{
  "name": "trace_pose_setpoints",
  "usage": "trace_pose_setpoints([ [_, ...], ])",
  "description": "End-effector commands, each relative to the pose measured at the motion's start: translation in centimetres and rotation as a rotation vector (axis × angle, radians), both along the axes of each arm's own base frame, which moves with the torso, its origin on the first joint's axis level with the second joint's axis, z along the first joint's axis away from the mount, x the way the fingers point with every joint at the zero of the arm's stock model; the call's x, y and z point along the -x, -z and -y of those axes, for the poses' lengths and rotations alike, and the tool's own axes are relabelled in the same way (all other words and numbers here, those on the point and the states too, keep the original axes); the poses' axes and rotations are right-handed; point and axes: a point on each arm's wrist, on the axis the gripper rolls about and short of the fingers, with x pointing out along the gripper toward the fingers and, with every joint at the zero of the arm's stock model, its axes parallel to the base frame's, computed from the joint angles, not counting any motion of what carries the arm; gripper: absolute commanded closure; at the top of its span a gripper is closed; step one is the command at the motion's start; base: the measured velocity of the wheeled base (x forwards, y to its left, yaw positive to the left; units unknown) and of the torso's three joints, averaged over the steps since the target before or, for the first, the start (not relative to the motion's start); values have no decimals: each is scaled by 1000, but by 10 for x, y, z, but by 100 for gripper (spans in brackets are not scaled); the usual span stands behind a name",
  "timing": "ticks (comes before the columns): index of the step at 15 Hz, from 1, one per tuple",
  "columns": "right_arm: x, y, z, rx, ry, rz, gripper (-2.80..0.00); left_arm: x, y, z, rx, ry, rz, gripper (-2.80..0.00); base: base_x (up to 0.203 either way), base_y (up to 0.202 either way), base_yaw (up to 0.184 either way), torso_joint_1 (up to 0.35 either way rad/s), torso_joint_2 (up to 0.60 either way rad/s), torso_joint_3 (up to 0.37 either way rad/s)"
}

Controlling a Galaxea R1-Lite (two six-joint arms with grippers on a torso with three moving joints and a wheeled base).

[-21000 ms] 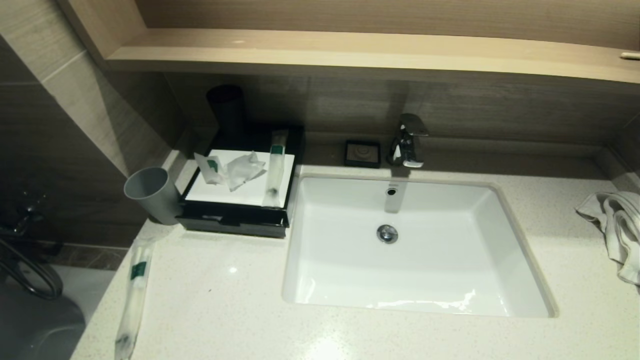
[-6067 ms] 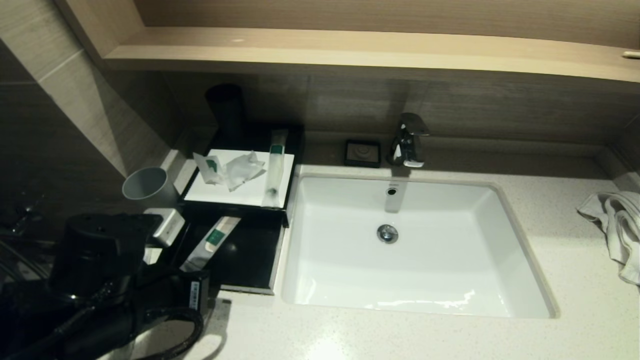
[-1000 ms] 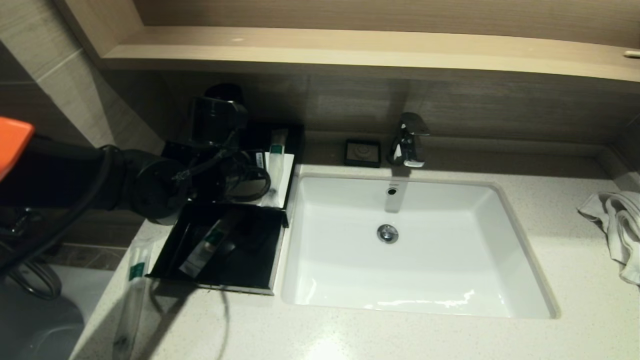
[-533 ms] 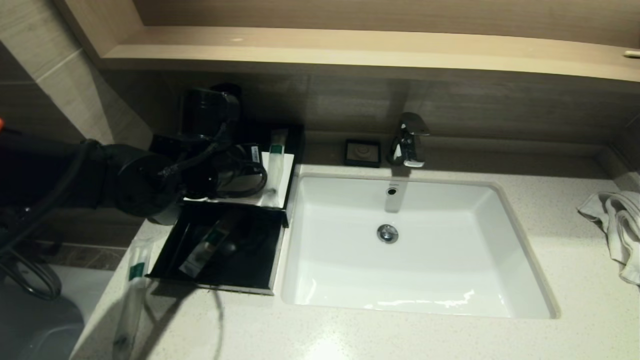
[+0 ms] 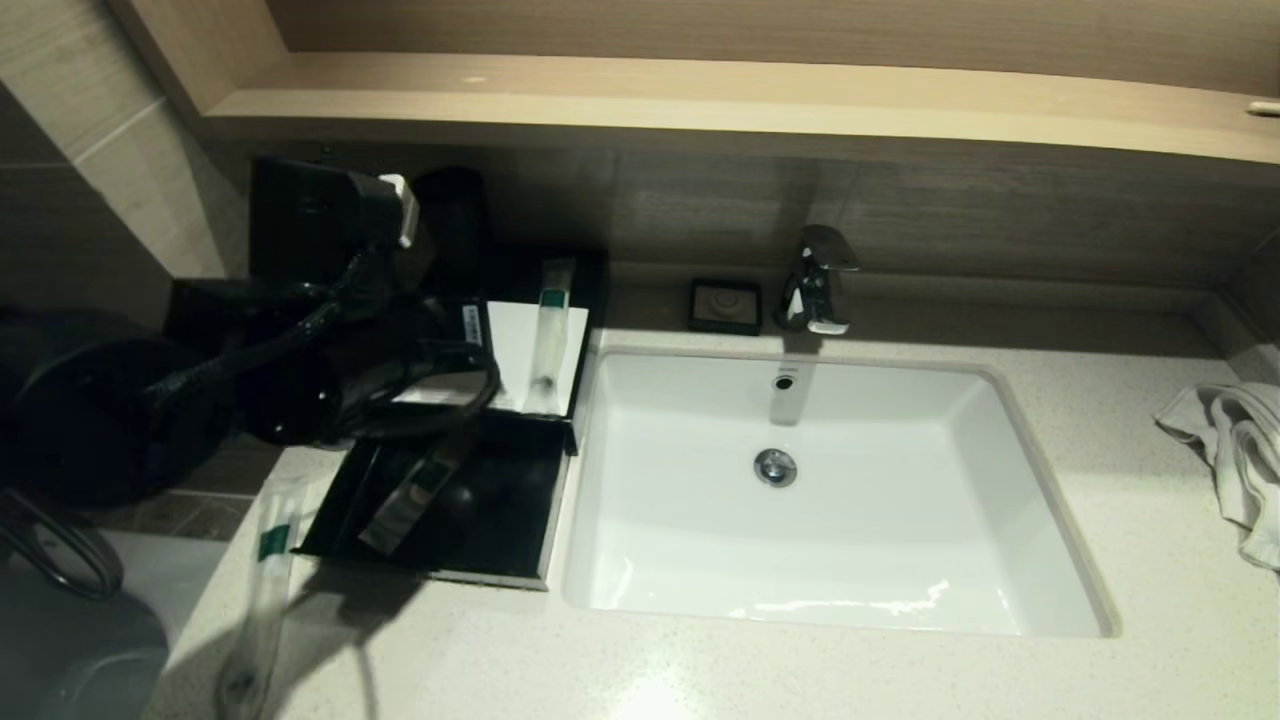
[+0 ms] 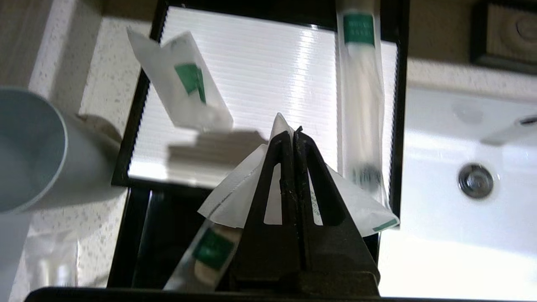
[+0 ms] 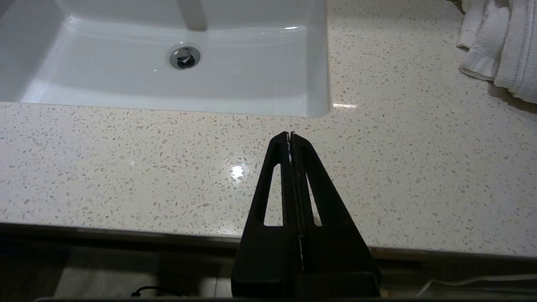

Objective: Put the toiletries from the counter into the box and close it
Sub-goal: Place the bathroom toiletry into the drawer

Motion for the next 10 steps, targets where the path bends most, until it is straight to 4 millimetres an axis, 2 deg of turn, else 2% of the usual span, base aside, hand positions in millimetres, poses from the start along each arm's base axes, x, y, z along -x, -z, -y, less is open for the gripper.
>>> trace_pose_setpoints([
  [1, 0, 0, 0, 0, 0, 0, 0, 34, 0, -7, 1, 40, 1, 0, 0, 0, 0, 0, 0, 0],
  [4, 0, 0, 0, 0, -1, 0, 0, 61, 20, -10, -30, 91, -49, 0, 0, 0, 0, 0, 0, 0],
  [10, 0, 0, 0, 0, -1, 0, 0, 86, 56, -9, -95, 162, -151, 0, 0, 0, 0, 0, 0, 0],
])
